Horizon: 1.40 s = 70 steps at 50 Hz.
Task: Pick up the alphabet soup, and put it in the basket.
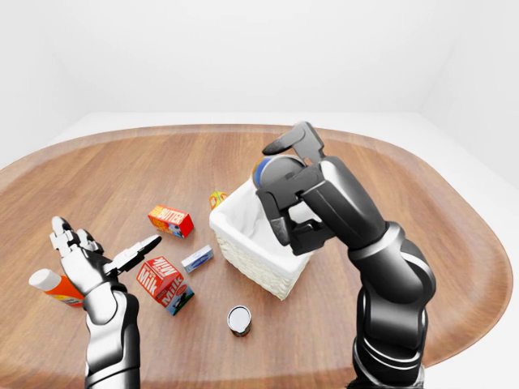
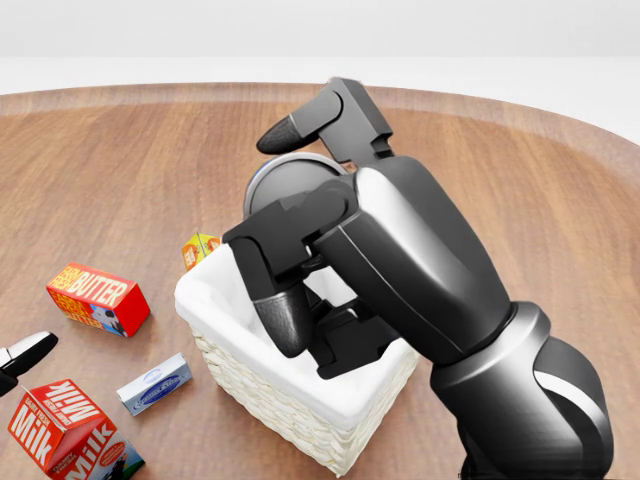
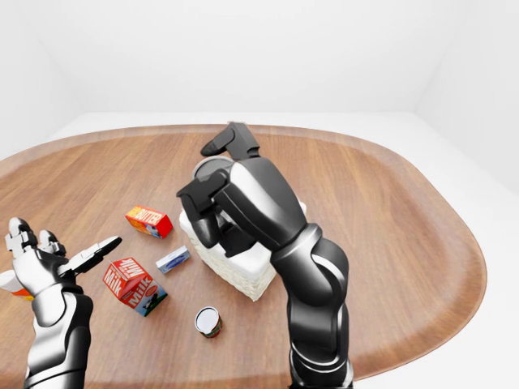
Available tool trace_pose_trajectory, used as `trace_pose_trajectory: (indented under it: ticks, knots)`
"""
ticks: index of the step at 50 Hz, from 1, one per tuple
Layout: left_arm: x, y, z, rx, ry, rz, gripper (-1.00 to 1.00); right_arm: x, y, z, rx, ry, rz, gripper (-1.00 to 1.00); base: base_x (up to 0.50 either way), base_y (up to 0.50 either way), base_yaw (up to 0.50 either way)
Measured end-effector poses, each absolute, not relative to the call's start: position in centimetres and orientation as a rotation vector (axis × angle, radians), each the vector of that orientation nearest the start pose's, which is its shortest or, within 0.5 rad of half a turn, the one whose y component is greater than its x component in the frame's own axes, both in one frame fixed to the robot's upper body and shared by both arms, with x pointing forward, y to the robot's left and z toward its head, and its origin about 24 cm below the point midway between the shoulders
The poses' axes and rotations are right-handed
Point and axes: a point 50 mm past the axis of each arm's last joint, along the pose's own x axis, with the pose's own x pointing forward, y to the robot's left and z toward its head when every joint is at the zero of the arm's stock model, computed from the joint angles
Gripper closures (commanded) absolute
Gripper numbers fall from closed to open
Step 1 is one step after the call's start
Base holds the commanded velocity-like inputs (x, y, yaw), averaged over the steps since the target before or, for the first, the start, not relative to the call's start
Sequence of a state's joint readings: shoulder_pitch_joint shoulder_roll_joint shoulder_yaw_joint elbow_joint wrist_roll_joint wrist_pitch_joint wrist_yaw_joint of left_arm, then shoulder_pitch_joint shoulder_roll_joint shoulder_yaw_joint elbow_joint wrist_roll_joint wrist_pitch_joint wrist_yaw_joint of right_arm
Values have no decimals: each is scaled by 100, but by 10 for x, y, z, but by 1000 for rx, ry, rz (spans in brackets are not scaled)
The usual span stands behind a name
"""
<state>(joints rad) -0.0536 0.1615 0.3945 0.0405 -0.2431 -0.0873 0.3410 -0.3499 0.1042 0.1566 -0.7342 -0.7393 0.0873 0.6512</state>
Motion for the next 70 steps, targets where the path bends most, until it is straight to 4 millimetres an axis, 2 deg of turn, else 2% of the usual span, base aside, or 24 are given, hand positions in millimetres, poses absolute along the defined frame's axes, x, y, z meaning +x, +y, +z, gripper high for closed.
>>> trace_pose_trajectory:
  ticks: [6,14,20,31,41,53,70]
  knots:
    - [235,287,69,-118,-160,720,-100,225,-73,254,-685,-834,411,100,0,0,0]
    - [236,287,68,-121,-159,719,-100,234,-73,259,-602,-864,421,100,0,0,0]
    - [235,287,71,-125,-172,716,-100,254,-79,255,-511,-819,394,100,0,0,0]
    - [234,287,73,-129,-181,714,-100,279,-90,242,-377,-738,337,100,0,0,0]
    - [233,287,73,-129,-184,713,-100,294,-102,210,-313,-593,279,100,0,0,0]
    - [234,287,72,-126,-176,713,-100,291,-105,185,-322,-508,243,100,0,0,0]
    - [235,287,71,-124,-171,714,-100,284,-104,174,-348,-481,240,100,0,0,0]
